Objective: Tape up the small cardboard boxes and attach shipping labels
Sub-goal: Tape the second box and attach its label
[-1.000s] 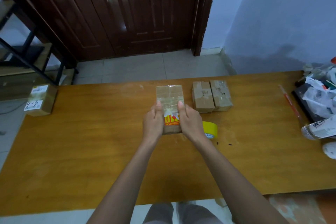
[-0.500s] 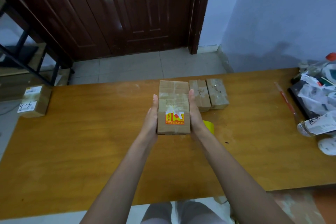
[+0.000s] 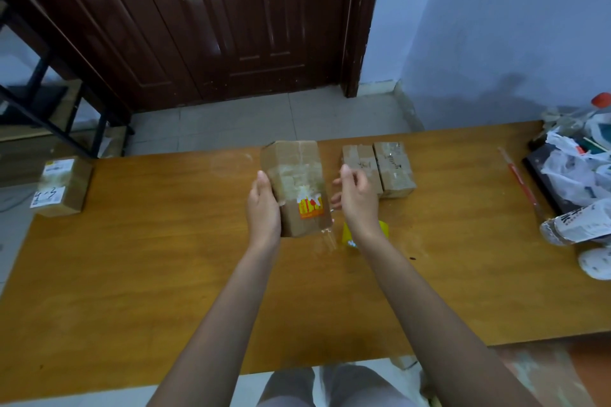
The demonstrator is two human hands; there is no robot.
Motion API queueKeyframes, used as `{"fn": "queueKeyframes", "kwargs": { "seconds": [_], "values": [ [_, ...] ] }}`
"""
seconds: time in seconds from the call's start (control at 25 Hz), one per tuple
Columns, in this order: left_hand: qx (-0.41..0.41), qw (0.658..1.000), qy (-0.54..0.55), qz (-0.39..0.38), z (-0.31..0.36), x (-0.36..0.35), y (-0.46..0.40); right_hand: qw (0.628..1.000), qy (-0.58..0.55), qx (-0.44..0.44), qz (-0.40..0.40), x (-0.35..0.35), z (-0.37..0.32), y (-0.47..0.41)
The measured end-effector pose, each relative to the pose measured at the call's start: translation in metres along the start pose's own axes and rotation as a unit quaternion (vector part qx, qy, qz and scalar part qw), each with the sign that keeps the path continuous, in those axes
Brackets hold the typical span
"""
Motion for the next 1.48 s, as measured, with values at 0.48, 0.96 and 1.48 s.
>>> {"fn": "queueKeyframes", "kwargs": {
  "seconds": [0.48, 0.96, 1.48],
  "values": [
    [-0.122, 0.975, -0.147, -0.114, 0.010, -0.010, 0.006, 0.987, -0.079, -0.086, -0.115, -0.006, -0.012, 0.003],
    [-0.155, 0.971, -0.171, -0.066, -0.001, -0.006, 0.019, 0.989, 0.036, 0.015, -0.140, -0.008, -0.015, 0.008],
    [-0.140, 0.953, -0.259, -0.066, 0.002, -0.002, 0.005, 0.977, 0.123, 0.171, -0.044, -0.010, -0.008, 0.022]
  ]
}}
Point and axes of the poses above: each hand's wrist, its own y-axis away from the middle knuckle, its own x-axis out of the back of the hand, z = x × y, the point moved 2 cm from there along -y, towards the middle knuckle, and after that the axes turned 11 degrees about z, right-handed, at the moved point
